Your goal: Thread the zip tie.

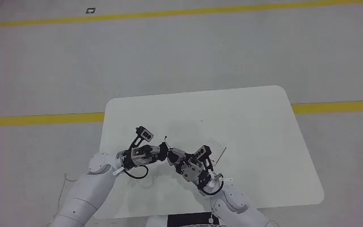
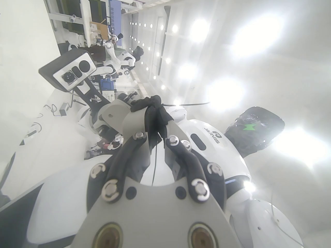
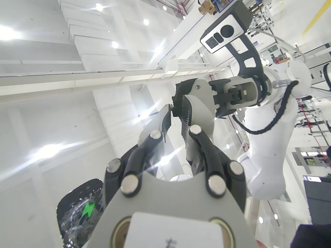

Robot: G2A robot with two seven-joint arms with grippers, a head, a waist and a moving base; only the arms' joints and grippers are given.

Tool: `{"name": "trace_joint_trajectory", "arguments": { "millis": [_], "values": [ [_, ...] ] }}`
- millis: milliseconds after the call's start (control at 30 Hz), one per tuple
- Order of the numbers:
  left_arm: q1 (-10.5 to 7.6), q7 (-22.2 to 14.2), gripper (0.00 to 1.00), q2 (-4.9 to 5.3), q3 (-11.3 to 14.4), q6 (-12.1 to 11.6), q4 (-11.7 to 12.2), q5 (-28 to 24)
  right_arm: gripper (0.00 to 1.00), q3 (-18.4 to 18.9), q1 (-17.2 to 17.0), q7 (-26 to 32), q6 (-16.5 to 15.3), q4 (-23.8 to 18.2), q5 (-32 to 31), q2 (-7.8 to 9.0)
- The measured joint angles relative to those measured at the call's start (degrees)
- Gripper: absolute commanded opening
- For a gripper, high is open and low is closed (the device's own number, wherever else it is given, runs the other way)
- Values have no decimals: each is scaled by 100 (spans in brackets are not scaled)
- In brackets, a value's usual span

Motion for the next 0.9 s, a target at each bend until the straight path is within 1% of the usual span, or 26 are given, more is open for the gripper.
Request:
{"name": "trace_joint_trajectory", "arguments": {
  "millis": [67, 167, 400, 500, 633, 900],
  "values": [
    [0, 0, 0, 0, 0, 0, 0, 0, 14, 9, -4, -16, -7, -1, -2, -1],
    [0, 0, 0, 0, 0, 0, 0, 0, 14, 21, -20, -30, -8, -10, 3, -1],
    [0, 0, 0, 0, 0, 0, 0, 0, 11, 29, -33, -40, 0, -22, 42, -6],
    [0, 0, 0, 0, 0, 0, 0, 0, 12, 23, -15, -58, 9, -11, 55, -14],
    [0, 0, 0, 0, 0, 0, 0, 0, 16, 6, 14, -77, 14, 6, 70, -26],
    [0, 0, 0, 0, 0, 0, 0, 0, 15, -5, 33, -103, -2, 32, 88, -42]
  ]
}}
